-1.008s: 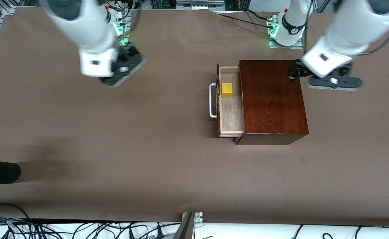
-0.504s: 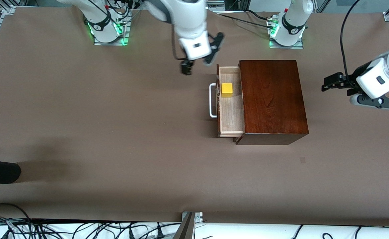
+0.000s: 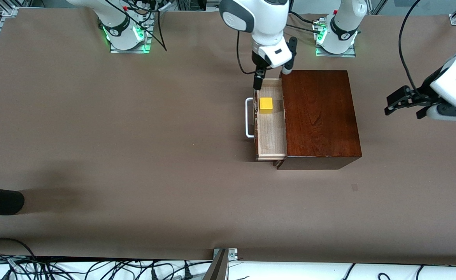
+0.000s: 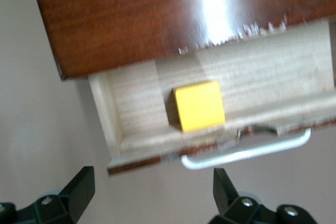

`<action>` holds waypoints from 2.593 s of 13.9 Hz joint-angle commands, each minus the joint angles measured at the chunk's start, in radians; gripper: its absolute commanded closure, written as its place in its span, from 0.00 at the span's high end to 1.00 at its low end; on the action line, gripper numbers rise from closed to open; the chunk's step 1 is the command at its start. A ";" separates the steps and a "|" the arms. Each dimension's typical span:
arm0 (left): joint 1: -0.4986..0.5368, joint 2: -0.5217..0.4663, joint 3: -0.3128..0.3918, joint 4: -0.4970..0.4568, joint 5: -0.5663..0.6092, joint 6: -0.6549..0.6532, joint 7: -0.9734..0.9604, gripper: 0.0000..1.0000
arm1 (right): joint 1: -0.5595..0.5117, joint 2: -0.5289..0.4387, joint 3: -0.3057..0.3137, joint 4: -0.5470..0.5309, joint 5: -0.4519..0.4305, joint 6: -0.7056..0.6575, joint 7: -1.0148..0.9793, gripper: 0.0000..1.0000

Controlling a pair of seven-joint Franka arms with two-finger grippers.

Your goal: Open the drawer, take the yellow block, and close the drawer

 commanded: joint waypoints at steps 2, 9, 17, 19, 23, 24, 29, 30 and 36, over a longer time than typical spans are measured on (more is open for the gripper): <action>-0.004 -0.085 0.012 -0.097 -0.007 -0.017 0.006 1.00 | 0.014 0.080 -0.013 0.083 -0.017 0.042 -0.083 1.00; -0.008 -0.080 0.003 -0.073 0.030 -0.032 0.003 1.00 | 0.034 0.151 -0.014 0.084 -0.111 0.094 -0.108 1.00; -0.013 -0.036 0.003 -0.001 0.031 -0.091 0.002 1.00 | 0.034 0.158 -0.023 0.093 -0.152 0.112 -0.120 1.00; -0.014 -0.030 0.003 0.004 0.033 -0.092 0.003 1.00 | 0.034 0.177 -0.023 0.093 -0.158 0.131 -0.122 1.00; -0.014 -0.030 0.002 0.004 0.034 -0.094 0.002 1.00 | 0.032 0.209 -0.037 0.093 -0.160 0.165 -0.123 1.00; -0.014 -0.030 0.002 0.006 0.034 -0.094 0.002 1.00 | 0.032 0.210 -0.039 0.093 -0.160 0.168 -0.122 1.00; -0.014 -0.030 0.002 0.006 0.033 -0.094 0.002 1.00 | 0.031 0.195 -0.051 0.093 -0.160 0.155 -0.114 0.00; -0.014 -0.030 0.002 0.006 0.033 -0.094 0.002 1.00 | 0.029 0.194 -0.056 0.095 -0.158 0.140 -0.112 0.00; -0.014 -0.030 0.002 0.006 0.033 -0.106 0.002 1.00 | -0.055 0.041 -0.057 0.214 -0.070 -0.099 -0.105 0.00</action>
